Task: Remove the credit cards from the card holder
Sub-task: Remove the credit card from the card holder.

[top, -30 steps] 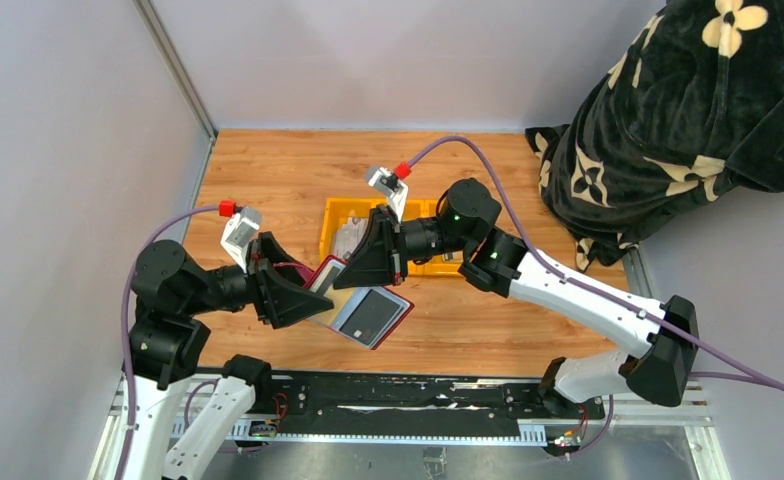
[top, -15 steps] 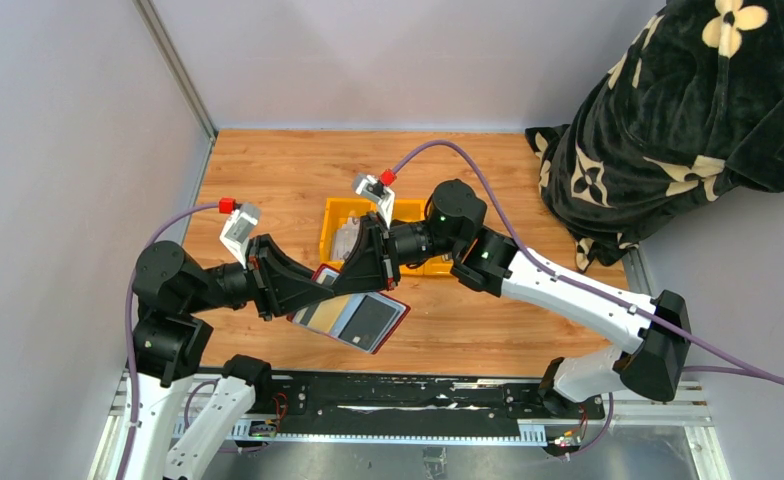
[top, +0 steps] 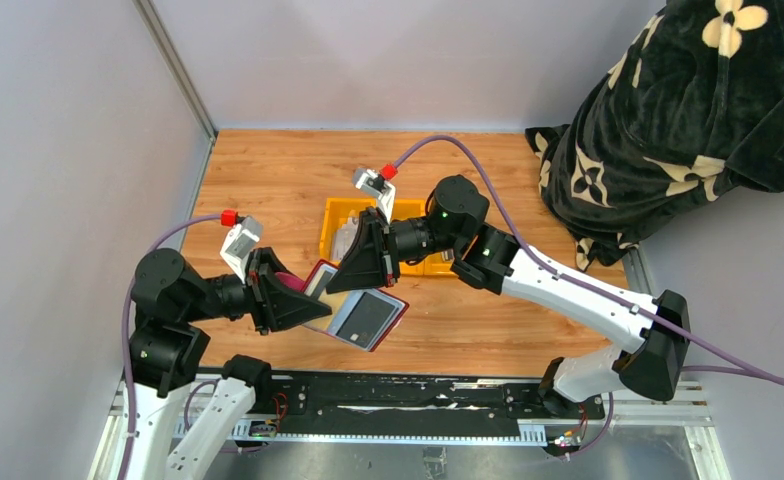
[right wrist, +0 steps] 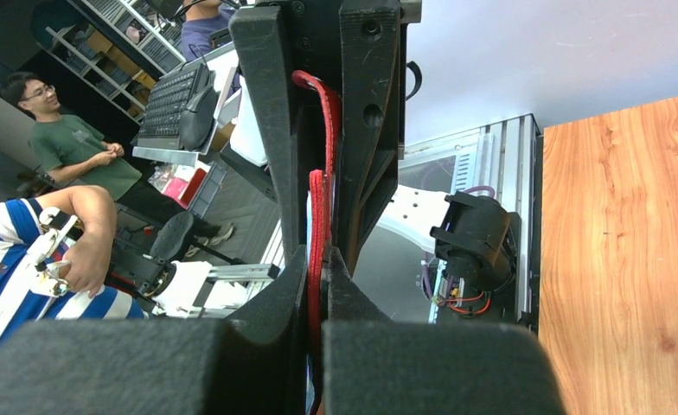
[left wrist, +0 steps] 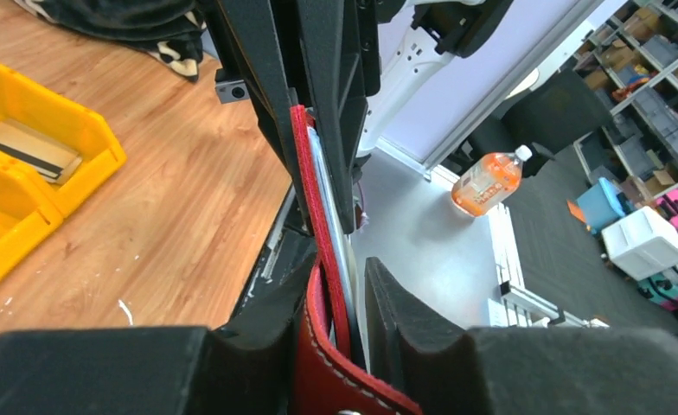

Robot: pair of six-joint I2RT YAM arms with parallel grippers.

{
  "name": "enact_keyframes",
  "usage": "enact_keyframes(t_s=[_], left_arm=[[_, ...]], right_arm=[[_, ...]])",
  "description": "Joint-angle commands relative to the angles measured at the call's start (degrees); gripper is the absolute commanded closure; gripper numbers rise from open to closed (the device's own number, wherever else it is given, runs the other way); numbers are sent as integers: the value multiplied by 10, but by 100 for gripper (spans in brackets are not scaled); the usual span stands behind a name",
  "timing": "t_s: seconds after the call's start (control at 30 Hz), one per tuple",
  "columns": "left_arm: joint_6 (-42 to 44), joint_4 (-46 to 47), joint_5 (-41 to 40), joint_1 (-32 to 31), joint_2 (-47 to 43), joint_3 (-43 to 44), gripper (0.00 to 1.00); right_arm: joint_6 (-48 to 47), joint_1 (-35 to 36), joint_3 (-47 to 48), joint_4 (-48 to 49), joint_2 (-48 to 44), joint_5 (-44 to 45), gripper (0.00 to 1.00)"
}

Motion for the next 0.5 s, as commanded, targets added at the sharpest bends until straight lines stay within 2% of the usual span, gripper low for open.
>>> enact_keyframes(t_s=[0.0, 0.07, 0.13, 0.2, 0.23, 0.3, 0.37, 0.47], left_arm=[[20, -19, 8, 0, 2, 9, 82], [23, -21, -4, 0, 5, 13, 94], [23, -21, -20, 0, 8, 13, 100], [17, -18, -37, 0, 10, 10, 100], [18, -18, -45, 0, 13, 9, 100], [26, -24, -65, 0, 16, 9, 100], [38, -30, -93, 0, 19, 7, 100], [45, -30, -141, 0, 24, 3, 100]], right_arm=[[8, 2, 19, 16, -4, -5, 100], [10, 2, 18, 15, -3, -8, 100], [9, 1, 18, 14, -4, -10, 85], [6, -1, 19, 6, -5, -5, 70], [-1, -5, 23, -5, -7, 2, 55], [-12, -20, 35, -47, -12, 24, 39], [-30, -41, 53, -116, -28, 77, 31], [-58, -64, 56, -183, -68, 179, 25]])
